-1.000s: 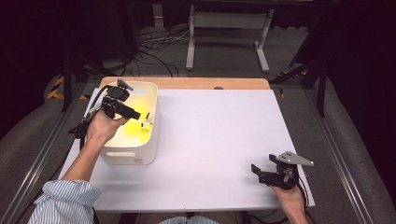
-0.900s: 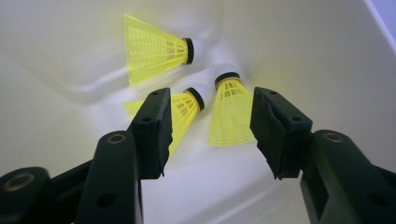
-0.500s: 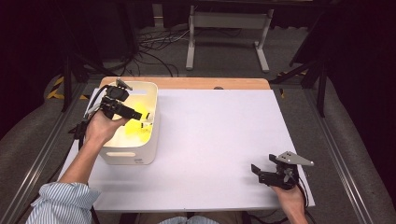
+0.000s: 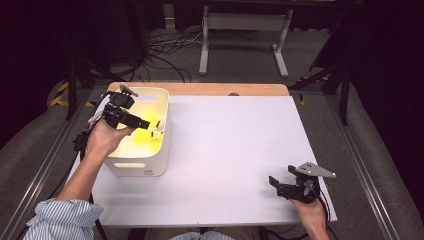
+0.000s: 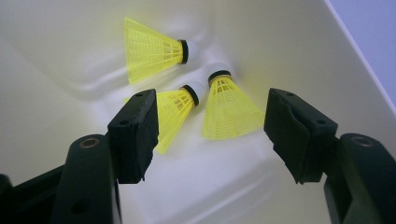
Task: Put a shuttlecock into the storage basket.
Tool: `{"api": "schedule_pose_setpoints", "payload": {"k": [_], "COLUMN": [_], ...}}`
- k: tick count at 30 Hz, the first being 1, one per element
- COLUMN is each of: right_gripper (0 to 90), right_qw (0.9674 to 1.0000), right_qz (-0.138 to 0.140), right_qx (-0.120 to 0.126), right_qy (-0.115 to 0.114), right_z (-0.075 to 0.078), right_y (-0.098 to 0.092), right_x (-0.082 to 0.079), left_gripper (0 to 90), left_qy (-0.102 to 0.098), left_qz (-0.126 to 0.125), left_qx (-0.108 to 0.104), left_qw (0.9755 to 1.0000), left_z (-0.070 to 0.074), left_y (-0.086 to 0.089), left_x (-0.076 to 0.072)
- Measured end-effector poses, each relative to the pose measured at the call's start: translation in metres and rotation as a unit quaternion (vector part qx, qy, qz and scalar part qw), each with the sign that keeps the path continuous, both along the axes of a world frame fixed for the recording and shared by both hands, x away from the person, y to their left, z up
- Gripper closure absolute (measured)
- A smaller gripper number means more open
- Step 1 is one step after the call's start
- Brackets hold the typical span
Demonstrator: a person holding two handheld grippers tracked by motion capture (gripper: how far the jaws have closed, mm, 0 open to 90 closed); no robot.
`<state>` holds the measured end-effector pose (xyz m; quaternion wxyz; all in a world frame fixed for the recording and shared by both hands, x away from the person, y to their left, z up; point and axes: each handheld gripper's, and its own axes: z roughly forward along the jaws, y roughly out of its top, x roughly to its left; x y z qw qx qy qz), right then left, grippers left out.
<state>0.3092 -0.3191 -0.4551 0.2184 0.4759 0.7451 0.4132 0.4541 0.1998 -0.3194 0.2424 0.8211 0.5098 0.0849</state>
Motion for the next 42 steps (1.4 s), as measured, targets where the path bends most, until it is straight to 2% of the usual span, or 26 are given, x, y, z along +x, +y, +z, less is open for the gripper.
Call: {"api": "schedule_pose_setpoints", "payload": {"k": [21, 42], "right_gripper": [13.3, 13.3], "right_qw": [1.0, 1.0], "right_qz": [-0.003, -0.004], "right_qx": [0.002, 0.002], "right_qy": [-0.004, -0.005], "right_z": [0.001, 0.001], "right_y": [0.0, -0.001], "right_x": [-0.001, -0.002], "left_gripper": [32.5, 32.8], "left_qy": [-0.013, -0.017], "left_qz": [-0.002, 0.001], "left_qx": [0.004, 0.009], "left_qw": [0.9999, 0.9998], "left_z": [0.008, 0.013], "left_y": [0.009, 0.016], "left_x": [-0.014, -0.026]}}
